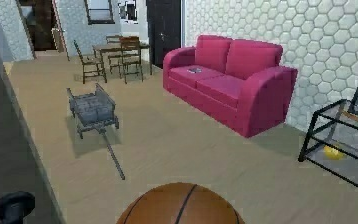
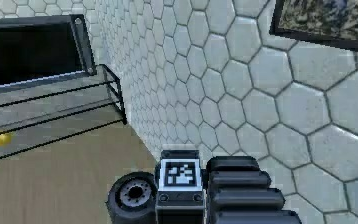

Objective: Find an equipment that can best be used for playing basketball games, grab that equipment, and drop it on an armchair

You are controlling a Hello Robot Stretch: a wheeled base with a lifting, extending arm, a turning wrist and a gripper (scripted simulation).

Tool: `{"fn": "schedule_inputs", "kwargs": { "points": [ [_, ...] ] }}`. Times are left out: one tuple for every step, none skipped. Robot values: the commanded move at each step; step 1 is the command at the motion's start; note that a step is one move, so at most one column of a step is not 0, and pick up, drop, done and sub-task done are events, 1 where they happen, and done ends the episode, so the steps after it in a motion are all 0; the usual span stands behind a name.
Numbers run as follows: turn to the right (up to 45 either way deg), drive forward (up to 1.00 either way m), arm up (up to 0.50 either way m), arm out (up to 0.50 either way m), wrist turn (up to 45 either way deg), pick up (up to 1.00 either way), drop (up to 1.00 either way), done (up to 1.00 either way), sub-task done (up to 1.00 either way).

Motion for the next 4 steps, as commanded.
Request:
{"fn": "schedule_inputs", "kwargs": {
  "points": [
    [0.0,0.55,0.00,0.00,0.0,0.00,0.00,0.00,0.00],
    [45.0,0.00,0.00,0.00,0.0,0.00,0.00,0.00,0.00],
    [45.0,0.00,0.00,0.00,0.0,0.00,0.00,0.00,0.00],
    [9.0,0.00,0.00,0.00,0.0,0.00,0.00,0.00,0.00]
  ]
}}
